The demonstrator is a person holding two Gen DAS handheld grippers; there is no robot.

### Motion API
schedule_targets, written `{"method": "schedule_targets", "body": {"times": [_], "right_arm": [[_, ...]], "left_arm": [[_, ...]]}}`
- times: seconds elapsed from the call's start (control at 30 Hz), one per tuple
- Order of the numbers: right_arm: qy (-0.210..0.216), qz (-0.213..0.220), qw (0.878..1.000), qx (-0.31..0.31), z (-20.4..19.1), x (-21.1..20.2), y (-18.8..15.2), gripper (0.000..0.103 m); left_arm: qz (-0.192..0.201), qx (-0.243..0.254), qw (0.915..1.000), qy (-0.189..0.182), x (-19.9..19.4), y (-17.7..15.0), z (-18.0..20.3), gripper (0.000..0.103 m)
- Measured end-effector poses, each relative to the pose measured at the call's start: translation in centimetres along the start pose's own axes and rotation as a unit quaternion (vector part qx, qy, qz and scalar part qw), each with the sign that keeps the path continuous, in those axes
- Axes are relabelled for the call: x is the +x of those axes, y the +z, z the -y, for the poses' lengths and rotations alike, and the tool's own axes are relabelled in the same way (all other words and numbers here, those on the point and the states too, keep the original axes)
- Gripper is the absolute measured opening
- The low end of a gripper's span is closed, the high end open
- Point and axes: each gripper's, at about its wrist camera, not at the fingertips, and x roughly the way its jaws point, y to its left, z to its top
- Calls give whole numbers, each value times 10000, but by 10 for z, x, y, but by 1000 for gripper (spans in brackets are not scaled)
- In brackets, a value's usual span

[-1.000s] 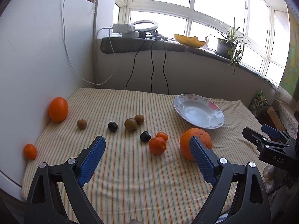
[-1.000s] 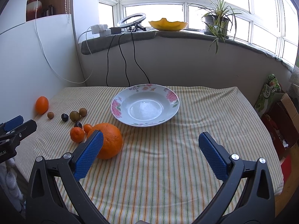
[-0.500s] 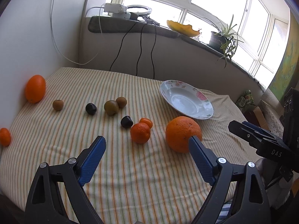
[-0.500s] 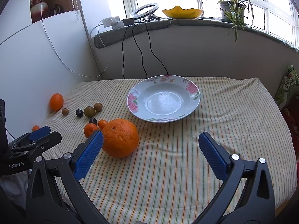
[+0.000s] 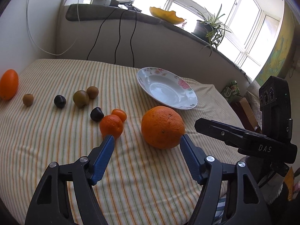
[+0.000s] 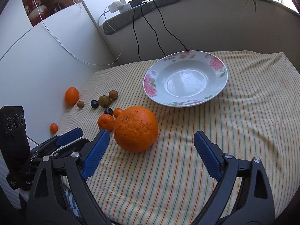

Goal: Organize fruits
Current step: 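Move the right tool to the large orange and close around it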

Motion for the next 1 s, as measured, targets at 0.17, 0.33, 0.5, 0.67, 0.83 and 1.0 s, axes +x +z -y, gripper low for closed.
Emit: {"method": "schedule_targets", "body": {"times": [0.17, 0.33, 0.5, 0.67, 0.83, 1.0], "right_arm": [[240, -144, 9995, 119, 3, 8, 3, 92], [377, -282, 9986, 221, 10, 19, 7, 92], [642, -534, 9959, 349, 11, 33, 8, 80], [764, -637, 9943, 394, 11, 42, 10, 80], [852, -733, 9928, 414, 11, 48, 15, 77], [872, -823, 9921, 362, 8, 54, 17, 76]], "left_arm": [[-158, 42, 9997, -187, 12, 0, 3, 66], [-277, 43, 9991, -312, 22, 2, 6, 64], [-348, 126, 9986, -379, 27, 3, 10, 64], [-402, 162, 9983, -378, 35, 5, 11, 63], [-472, 141, 9980, -400, 43, 5, 8, 63], [-535, 125, 9974, -477, 50, 6, 9, 63]]}}
